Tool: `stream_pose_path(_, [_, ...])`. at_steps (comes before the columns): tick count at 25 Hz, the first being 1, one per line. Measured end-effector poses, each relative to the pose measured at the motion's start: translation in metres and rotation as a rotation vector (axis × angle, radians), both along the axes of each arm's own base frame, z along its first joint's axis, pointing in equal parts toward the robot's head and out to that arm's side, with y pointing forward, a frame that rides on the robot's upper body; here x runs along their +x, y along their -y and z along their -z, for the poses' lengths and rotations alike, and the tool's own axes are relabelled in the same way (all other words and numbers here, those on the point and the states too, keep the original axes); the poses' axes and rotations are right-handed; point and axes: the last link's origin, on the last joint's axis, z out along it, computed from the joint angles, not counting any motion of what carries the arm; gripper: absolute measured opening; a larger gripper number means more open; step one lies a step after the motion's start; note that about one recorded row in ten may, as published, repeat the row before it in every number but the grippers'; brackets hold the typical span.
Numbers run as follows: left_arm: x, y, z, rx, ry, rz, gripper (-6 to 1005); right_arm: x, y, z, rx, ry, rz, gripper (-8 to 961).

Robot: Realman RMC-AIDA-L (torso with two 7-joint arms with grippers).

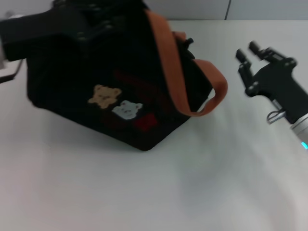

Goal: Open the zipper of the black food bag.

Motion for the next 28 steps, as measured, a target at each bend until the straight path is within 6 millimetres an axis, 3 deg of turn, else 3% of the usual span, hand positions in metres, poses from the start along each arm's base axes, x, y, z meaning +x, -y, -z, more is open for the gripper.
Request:
stream_pose_path(6, [-0.062,0.02,-0.009,-0.012,0.152,-0.084,187,0.001,-0.008,-0.012,0.021,-0.08,0.024,334])
stream_pose_path(9, [-0.09,0.038,-0.004,-0.022,0.236,-0.1,186,-0.003,-0.012,-0.012,0.02,-0.084,0.017,451])
stream_pose_path(11, [-0.102,0.046,0.002,-0.021,0.258,-0.104,186,-0.007,-0.014,-0.011,0.017,-0.086,0.01,579])
stream_pose_path(14, [-0.118,0.057,0.015,-0.017,0.283,-0.127,195,-0.012,-0.017,-0.009,0.014,-0.092,-0.002,580])
stream_pose_path(17, [-0.121,0.061,0.03,-0.032,0.315,-0.145,209,-0.019,-0.022,-0.009,0.0,-0.12,-0.013,580])
stream_pose_path(21, [-0.108,0.062,0.045,-0.046,0.334,-0.068,227,-0.021,-0.025,-0.011,-0.022,-0.172,-0.003,582])
stream_pose_path(24, [-0.102,0.065,0.039,-0.05,0.362,-0.014,309,-0.019,-0.027,-0.017,-0.047,-0.235,0.006,582])
stream_pose_path(28, [-0.104,0.075,0.017,-0.024,0.369,0.071,463,-0.014,-0.026,-0.033,-0.093,-0.349,0.003,583])
